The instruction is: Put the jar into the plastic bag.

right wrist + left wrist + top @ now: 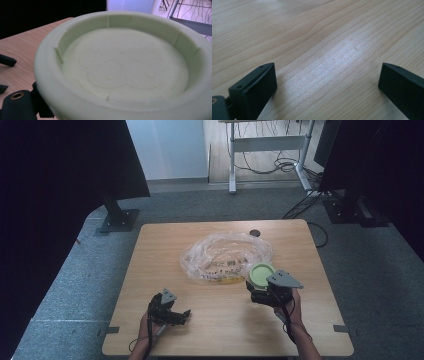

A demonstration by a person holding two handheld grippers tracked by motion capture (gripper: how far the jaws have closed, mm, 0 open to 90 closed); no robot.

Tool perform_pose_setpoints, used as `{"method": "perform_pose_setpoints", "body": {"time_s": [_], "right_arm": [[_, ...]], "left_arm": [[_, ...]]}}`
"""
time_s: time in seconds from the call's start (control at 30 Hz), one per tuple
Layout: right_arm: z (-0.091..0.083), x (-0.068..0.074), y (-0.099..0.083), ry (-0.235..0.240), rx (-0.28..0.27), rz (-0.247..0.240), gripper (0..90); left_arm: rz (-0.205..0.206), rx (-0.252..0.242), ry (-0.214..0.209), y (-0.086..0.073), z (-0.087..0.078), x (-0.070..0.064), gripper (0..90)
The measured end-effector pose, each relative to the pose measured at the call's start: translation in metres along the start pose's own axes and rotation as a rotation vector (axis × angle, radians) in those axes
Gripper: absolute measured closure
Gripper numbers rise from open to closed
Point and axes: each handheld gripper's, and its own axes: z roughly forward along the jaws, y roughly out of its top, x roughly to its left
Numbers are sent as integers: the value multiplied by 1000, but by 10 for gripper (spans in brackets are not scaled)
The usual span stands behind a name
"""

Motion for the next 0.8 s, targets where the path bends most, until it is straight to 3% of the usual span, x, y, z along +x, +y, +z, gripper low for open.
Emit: {"method": "perform_pose_setpoints", "body": {"time_s": [0.8], "right_arm": [[17, 4, 25, -2, -9, -22, 112]], "left_arm": [[0, -1, 1, 0, 0, 0, 15]]}}
